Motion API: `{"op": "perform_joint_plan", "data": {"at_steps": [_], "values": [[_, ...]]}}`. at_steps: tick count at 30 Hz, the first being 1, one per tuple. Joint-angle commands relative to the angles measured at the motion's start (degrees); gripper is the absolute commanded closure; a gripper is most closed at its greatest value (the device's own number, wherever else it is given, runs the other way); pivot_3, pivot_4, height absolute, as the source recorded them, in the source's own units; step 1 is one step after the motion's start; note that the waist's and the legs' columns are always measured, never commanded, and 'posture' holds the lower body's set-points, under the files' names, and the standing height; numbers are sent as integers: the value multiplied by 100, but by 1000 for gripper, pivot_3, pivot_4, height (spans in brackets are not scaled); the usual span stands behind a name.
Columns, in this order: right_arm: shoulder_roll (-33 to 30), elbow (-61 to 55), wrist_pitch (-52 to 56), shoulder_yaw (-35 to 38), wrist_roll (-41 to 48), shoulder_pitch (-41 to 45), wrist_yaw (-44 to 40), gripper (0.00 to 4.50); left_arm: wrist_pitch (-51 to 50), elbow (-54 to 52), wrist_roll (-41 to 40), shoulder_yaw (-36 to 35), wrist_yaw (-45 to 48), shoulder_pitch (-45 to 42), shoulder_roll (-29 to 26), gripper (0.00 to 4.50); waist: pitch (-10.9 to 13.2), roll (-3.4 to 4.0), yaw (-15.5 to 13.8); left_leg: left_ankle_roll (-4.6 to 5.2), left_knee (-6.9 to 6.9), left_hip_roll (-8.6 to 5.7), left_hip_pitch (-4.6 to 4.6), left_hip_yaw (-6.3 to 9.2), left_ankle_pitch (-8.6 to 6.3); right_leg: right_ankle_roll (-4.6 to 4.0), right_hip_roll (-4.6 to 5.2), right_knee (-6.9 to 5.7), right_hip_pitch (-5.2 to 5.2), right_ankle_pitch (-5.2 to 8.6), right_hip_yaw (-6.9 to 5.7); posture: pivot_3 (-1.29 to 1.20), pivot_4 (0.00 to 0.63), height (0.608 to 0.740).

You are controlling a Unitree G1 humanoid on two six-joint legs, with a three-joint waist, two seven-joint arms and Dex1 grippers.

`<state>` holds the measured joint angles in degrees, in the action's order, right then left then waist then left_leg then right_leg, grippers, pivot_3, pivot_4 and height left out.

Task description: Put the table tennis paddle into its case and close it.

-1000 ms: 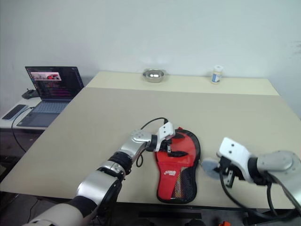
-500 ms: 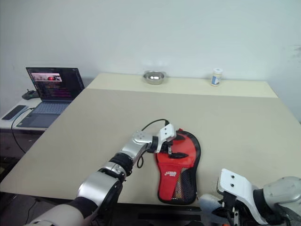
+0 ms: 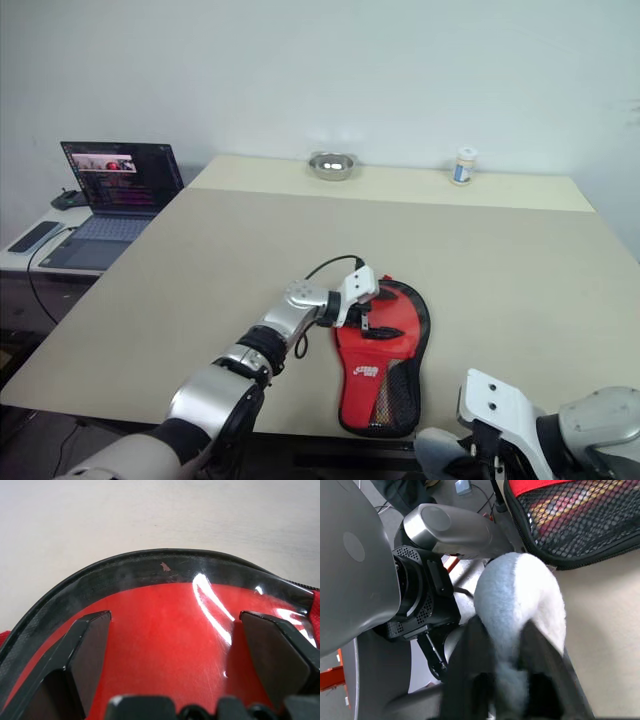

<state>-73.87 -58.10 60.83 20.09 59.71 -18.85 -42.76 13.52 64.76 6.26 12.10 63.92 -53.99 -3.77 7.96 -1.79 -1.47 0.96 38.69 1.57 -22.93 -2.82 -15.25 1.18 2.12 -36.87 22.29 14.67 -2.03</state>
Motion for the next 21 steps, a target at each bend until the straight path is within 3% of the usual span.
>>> {"op": "perform_joint_plan", "data": {"at_steps": [1, 8, 11, 15, 21], "values": [[-78, -190, -87, 119, 344, -19, -205, 2563, -90, 338, 370, 366, 58, 330, 47, 0, 1, -2, 2, 0, 0, 0, 0, 3, 0, 0, 0, -1, -1, 0, -3, 0, 150, 740], [17, 8, -61, 420, 622, 108, -233, 110, -79, 293, 356, 360, 81, 364, 101, 0, 2, -2, 4, 0, 1, 2, 3, 13, 0, 0, 0, -1, -6, 1, -13, 0, 150, 740], [70, 402, -139, 459, 602, 449, -161, 21, -64, 233, 318, 339, 131, 361, 118, 0, 2, -2, 6, 0, 2, 1, 3, 13, 0, 0, 2, 0, -6, 1, -13, 0, 150, 740], [465, 1198, -619, -51, -7, 1427, 85, 21, -121, -215, 86, 217, 407, 358, 81, 0, 4, -3, 14, 0, 2, 2, 2, 14, 0, -1, 3, 0, -5, 1, -15, 0, 150, 740], [1659, 2570, -1844, -1017, -1594, 2526, 459, 21, -937, -2339, -554, -60, 949, 907, -561, 0, 47, -7, 60, 0, -19, 4, -4, 7, 1, -13, -1, -2, 11, 6, -9, 0, 150, 740]]}}
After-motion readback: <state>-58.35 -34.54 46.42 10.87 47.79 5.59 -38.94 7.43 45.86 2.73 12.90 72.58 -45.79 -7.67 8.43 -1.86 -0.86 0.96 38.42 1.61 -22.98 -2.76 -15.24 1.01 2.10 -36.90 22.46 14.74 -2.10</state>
